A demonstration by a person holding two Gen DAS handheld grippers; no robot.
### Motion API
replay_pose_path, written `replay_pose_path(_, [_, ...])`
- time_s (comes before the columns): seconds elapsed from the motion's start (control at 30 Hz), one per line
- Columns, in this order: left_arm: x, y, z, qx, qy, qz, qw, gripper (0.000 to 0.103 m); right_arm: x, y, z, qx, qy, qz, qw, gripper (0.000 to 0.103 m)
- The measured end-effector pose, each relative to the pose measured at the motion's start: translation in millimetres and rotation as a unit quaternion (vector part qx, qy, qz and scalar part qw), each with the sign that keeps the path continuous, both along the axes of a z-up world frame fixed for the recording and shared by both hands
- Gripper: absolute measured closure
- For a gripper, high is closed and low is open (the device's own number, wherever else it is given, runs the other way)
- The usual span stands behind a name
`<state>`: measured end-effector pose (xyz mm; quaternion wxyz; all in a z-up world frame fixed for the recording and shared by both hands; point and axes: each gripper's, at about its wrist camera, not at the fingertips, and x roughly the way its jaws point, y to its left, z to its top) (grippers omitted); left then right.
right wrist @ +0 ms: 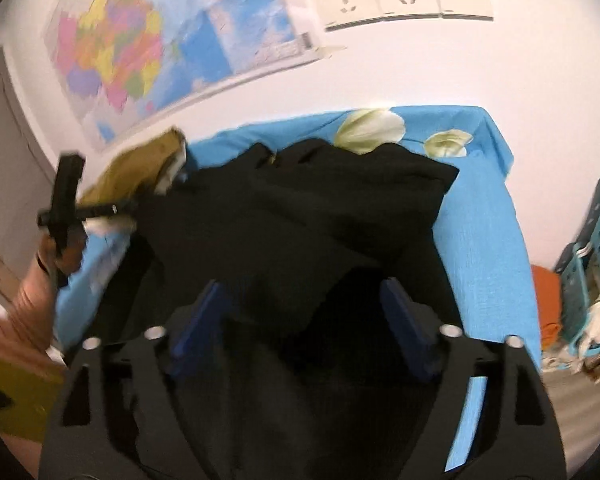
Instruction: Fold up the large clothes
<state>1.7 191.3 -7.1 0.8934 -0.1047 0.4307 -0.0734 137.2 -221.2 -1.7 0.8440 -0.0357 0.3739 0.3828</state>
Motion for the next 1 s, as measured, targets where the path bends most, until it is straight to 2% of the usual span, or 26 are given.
replay_pose_path(0.07, [-4.8,-5.2,-6.5,-0.003,0.001,-0.020,0.9998,0.037,-1.8,3.6,-18.7,-0.017,0.020,0.001,1.000,0.022])
replay_pose_path(0.1, [-5.9,-6.7,-9.9,-0.001,0.002,-0.025,0.9997,0.037,0.2,5.4,-27.1,-0.023,0.029,-0.001,0.999,0.028])
replay_pose_path(0.13, [-4.8,-10.9,-14.5,0.001,0.006,-0.031,0.9995,0.037,2.5,6.2,-32.1,-0.019,0.040,-0.002,0.999,0.050])
replay_pose_path(0.17, [-2.4,-15.1,-18.5,0.003,0.011,-0.035,0.9993,0.037,3.3,5.9,-34.7,-0.011,0.050,0.003,0.999,0.060])
replay_pose_path(0.2, [0.5,-18.5,-20.8,0.006,0.013,-0.038,0.9992,0.037,4.1,5.4,-35.3,0.006,0.055,0.010,0.998,0.075])
replay_pose_path(0.23, [2.7,-21.2,-22.6,0.014,0.013,-0.039,0.9991,0.040,3.2,4.7,-32.0,0.024,0.060,0.021,0.998,0.100])
replay_pose_path(0.27, [4.5,-22.4,-22.7,0.019,0.010,-0.038,0.9990,0.043,0.9,4.9,-26.6,0.038,0.059,0.033,0.997,0.100])
replay_pose_path(0.3, [5.9,-23.2,-20.4,0.019,0.006,-0.041,0.9989,0.052,-3.6,3.8,-15.2,0.059,0.057,0.049,0.995,0.100])
replay_pose_path(0.33, [5.9,-21.7,-18.0,0.016,0.000,-0.043,0.9989,0.057,-7.6,0.4,-0.9,0.096,0.059,0.068,0.991,0.100])
replay_pose_path(0.43, [10.3,-17.6,-6.2,0.000,-0.018,-0.046,0.9988,0.064,-9.7,-13.6,36.6,0.171,0.047,0.082,0.981,0.100])
replay_pose_path(0.5, [18.2,-16.5,0.5,-0.009,-0.025,-0.041,0.9988,0.065,4.4,-23.8,51.7,0.211,0.051,0.066,0.974,0.100])
replay_pose_path(0.57, [31.2,-14.3,4.4,-0.025,-0.026,-0.031,0.9989,0.065,36.3,-35.0,51.6,0.239,0.068,0.008,0.969,0.100])
replay_pose_path(0.6, [40.3,-12.7,2.4,-0.035,-0.018,-0.024,0.9989,0.065,53.4,-39.7,44.6,0.235,0.083,-0.029,0.968,0.100])
replay_pose_path(0.67, [52.9,-15.2,-3.4,-0.031,-0.005,-0.003,0.9995,0.065,90.3,-42.6,18.3,0.205,0.120,-0.101,0.966,0.092])
replay_pose_path(0.77, [68.4,-6.8,-19.0,-0.031,0.029,0.034,0.9985,0.062,109.0,-37.2,-11.8,0.157,0.148,-0.140,0.966,0.075])
replay_pose_path(0.8, [69.0,-5.6,-20.9,-0.029,0.032,0.039,0.9983,0.061,105.2,-34.6,-15.6,0.152,0.140,-0.131,0.970,0.067])
replay_pose_path(0.83, [66.4,-4.1,-21.6,-0.024,0.031,0.041,0.9984,0.055,97.9,-32.5,-14.4,0.145,0.123,-0.121,0.974,0.052])
replay_pose_path(0.9, [59.4,-2.5,-19.2,-0.015,0.023,0.039,0.9989,0.046,77.7,-29.4,-5.9,0.122,0.067,-0.108,0.984,0.029])
replay_pose_path(0.97, [48.9,-7.8,-12.4,0.012,0.004,0.020,0.9997,0.043,61.9,-22.3,1.6,0.088,0.022,-0.086,0.992,0.027])
replay_pose_path(1.0, [45.2,-11.9,-9.4,0.033,-0.007,0.012,0.9994,0.033,62.2,-17.1,1.6,0.064,0.003,-0.084,0.994,0.023])
